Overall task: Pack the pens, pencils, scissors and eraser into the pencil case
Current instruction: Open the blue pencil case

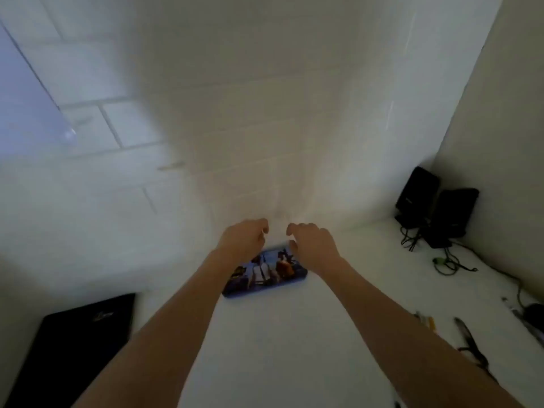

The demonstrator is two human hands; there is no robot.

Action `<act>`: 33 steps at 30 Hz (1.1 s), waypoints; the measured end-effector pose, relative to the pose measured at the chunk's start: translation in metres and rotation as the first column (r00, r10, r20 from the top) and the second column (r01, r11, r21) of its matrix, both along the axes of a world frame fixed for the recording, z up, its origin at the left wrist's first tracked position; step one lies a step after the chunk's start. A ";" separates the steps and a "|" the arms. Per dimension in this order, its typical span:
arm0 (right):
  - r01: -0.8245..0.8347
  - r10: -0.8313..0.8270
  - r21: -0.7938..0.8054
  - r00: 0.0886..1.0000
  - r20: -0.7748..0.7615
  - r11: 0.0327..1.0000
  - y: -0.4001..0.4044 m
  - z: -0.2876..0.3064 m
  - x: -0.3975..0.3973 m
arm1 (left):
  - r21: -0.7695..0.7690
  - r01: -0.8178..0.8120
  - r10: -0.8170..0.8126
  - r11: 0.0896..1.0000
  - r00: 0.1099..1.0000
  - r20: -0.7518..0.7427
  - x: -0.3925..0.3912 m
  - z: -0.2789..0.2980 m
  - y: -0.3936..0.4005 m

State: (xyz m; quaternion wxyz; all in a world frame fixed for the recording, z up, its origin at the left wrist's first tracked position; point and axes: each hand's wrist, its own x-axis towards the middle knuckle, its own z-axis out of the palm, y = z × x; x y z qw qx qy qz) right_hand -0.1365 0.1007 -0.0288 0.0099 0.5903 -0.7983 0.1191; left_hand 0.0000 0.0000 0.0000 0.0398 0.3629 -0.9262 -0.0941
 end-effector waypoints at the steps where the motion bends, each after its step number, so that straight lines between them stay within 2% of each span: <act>1: -0.011 0.011 0.018 1.000 -0.008 1.000 -0.001 -0.016 0.004 | 0.028 0.007 -0.008 1.000 1.000 0.025 0.001 -0.017 0.002; 5: -0.036 0.036 0.031 0.999 -0.016 0.999 -0.007 -0.082 0.010 | 0.038 0.053 -0.052 0.998 0.998 -0.031 0.007 -0.092 -0.003; 8: -0.009 0.011 -0.023 0.998 0.068 1.000 -0.008 -0.111 0.011 | -0.057 0.010 -0.011 0.998 1.000 -0.025 0.011 -0.125 -0.001; 11: 0.015 -0.006 -0.122 0.997 0.075 0.992 -0.003 -0.129 0.016 | -0.183 0.001 -0.011 0.983 0.999 -0.052 0.013 -0.146 0.003; 15: 0.011 -0.001 -0.151 0.998 0.065 0.988 0.011 -0.131 0.024 | -0.192 -0.001 -0.013 0.981 0.998 -0.069 0.018 -0.145 0.012; 21: 0.069 -0.063 -0.192 0.997 0.037 0.979 0.094 -0.137 0.061 | -0.196 0.126 -0.149 0.973 0.983 -0.106 0.048 -0.147 0.079; 26: 0.050 -0.075 -0.137 0.980 -0.184 0.989 0.188 -0.131 0.083 | -0.157 0.293 -0.306 0.943 0.949 -0.068 0.071 -0.144 0.144; 30: 0.009 -0.063 -0.156 0.937 -0.344 0.988 0.250 -0.127 0.088 | -0.062 0.480 -0.482 0.875 0.876 -0.026 0.082 -0.138 0.183; 33: 0.034 -0.066 -0.123 0.961 -0.269 0.992 0.276 -0.125 0.085 | -0.065 0.495 -0.495 0.867 0.869 0.004 0.097 -0.140 0.181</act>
